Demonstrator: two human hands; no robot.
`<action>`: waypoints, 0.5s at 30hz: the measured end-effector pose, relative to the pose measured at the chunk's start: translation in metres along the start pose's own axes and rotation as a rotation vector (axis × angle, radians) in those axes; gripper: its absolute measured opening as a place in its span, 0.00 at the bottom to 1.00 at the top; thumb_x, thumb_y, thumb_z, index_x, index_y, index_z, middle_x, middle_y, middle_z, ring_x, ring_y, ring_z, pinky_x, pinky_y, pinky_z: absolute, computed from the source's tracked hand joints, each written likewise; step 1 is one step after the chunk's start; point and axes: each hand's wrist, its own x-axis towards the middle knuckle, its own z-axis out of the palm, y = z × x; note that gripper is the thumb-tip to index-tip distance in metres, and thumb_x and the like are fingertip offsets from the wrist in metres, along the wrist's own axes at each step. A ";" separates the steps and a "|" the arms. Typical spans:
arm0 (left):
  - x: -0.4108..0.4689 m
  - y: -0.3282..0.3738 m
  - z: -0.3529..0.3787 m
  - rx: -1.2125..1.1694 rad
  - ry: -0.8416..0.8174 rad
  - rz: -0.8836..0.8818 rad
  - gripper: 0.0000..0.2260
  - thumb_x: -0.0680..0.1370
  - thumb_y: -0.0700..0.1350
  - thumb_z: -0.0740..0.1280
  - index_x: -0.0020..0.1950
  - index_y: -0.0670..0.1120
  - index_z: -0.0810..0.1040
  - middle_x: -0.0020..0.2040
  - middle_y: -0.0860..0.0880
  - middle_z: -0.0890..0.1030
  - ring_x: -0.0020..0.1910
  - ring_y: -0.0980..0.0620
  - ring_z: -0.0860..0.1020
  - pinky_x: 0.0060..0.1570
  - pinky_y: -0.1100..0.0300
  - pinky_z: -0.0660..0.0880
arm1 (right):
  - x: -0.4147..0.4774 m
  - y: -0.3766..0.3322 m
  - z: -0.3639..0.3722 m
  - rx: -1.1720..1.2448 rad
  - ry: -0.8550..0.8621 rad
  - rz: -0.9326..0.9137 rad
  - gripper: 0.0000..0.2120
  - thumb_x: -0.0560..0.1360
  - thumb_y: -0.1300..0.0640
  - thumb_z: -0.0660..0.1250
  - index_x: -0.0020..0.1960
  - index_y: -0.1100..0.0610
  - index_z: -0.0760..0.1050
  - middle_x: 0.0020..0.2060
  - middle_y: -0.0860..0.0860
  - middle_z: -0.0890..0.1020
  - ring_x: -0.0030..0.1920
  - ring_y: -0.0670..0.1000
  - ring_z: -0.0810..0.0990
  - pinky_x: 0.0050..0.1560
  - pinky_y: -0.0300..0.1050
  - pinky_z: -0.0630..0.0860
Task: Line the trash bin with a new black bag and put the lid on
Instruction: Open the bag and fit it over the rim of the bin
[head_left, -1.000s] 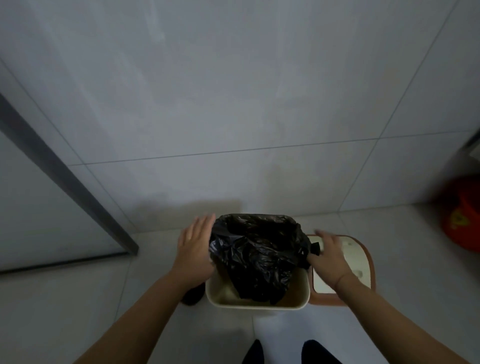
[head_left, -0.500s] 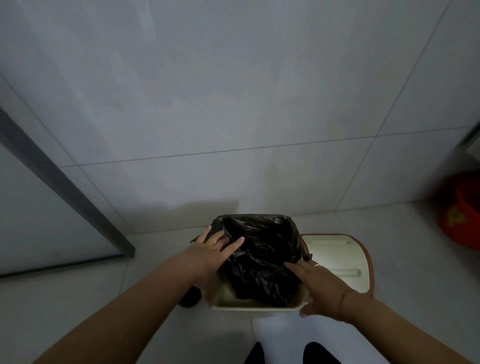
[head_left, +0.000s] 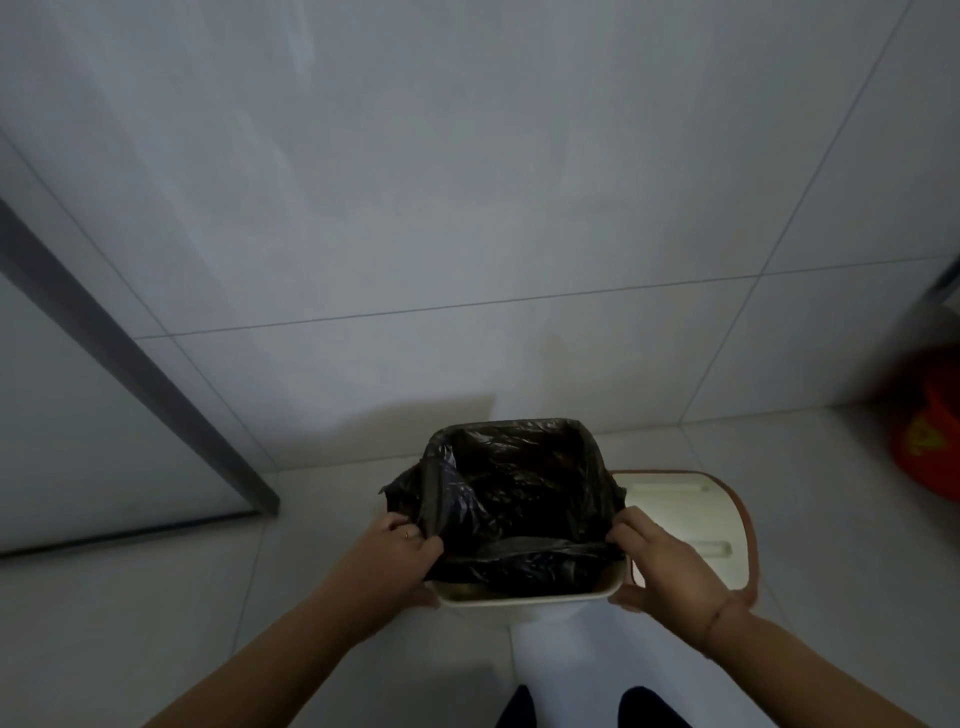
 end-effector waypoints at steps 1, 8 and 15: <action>-0.005 0.004 0.004 -0.006 0.049 0.003 0.20 0.56 0.64 0.74 0.39 0.52 0.79 0.34 0.55 0.83 0.36 0.57 0.82 0.51 0.65 0.72 | -0.002 -0.001 0.000 0.006 0.018 0.012 0.22 0.70 0.49 0.70 0.61 0.54 0.72 0.60 0.48 0.71 0.54 0.46 0.76 0.46 0.27 0.66; -0.024 0.022 0.039 -0.174 0.245 -0.117 0.17 0.74 0.55 0.59 0.32 0.50 0.81 0.35 0.53 0.85 0.45 0.54 0.85 0.44 0.65 0.77 | -0.008 0.001 0.006 0.041 0.096 0.063 0.17 0.73 0.51 0.68 0.56 0.60 0.76 0.56 0.53 0.77 0.47 0.53 0.81 0.45 0.38 0.73; -0.028 0.050 0.052 -0.275 0.440 -0.240 0.12 0.69 0.43 0.61 0.35 0.45 0.85 0.40 0.48 0.87 0.48 0.49 0.85 0.49 0.61 0.73 | -0.014 0.002 0.013 -0.123 0.283 0.011 0.17 0.52 0.52 0.83 0.34 0.57 0.80 0.25 0.49 0.81 0.20 0.50 0.78 0.17 0.34 0.69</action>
